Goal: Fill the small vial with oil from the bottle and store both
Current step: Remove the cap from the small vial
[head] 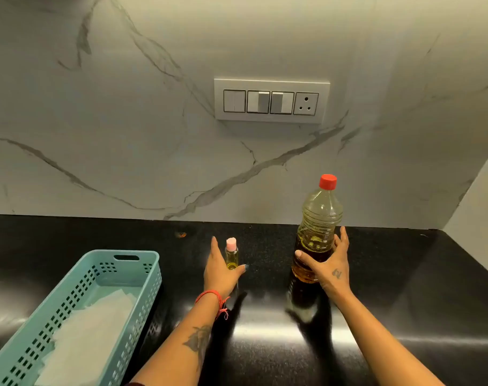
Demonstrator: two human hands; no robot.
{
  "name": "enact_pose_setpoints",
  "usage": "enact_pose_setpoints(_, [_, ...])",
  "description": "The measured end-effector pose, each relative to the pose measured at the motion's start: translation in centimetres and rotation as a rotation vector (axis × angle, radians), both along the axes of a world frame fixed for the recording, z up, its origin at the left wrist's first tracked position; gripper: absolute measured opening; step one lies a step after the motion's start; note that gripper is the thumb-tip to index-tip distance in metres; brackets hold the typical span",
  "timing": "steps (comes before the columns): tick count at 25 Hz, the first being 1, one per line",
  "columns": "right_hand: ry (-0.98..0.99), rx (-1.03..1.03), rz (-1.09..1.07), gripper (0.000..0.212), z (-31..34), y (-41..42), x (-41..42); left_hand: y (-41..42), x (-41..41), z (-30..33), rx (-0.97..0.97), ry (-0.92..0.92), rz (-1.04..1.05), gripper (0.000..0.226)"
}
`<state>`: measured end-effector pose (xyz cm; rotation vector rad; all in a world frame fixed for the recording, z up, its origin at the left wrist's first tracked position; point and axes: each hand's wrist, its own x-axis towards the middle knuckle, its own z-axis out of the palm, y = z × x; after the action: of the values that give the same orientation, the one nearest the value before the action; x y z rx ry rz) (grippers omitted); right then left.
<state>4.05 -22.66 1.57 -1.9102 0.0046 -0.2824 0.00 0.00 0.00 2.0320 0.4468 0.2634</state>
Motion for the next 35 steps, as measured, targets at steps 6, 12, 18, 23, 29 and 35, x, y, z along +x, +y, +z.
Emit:
enact_pose_setpoints(6, [-0.018,0.03,-0.019,0.108,-1.6,0.1,1.8,-0.2,1.7,-1.9,-0.073,-0.014,0.019,0.06])
enact_pose_setpoints(12, [-0.025,-0.072,-0.09,0.089,-1.8,0.0,2.1,-0.1,0.9,-2.0,-0.051,-0.051,0.0,0.025])
enact_pose_setpoints(18, [-0.048,-0.12,-0.11,0.087,-1.7,-0.5,-0.8,-0.6,-2.1,-2.2,-0.046,-0.055,-0.015,0.026])
enact_pose_setpoints(23, [-0.067,-0.138,-0.115,0.086,-1.6,-1.4,-5.2,-0.9,-5.8,-2.8,-0.021,-0.08,-0.03,0.025])
enact_pose_setpoints(29, [-0.078,-0.14,-0.107,0.086,-1.6,-2.3,-10.7,-1.0,-10.0,-3.6,0.022,-0.077,-0.059,0.028])
enact_pose_setpoints(35, [-0.095,-0.129,-0.111,0.088,-1.9,-2.6,-14.6,-1.3,-13.7,-3.4,0.011,-0.12,-0.062,0.028])
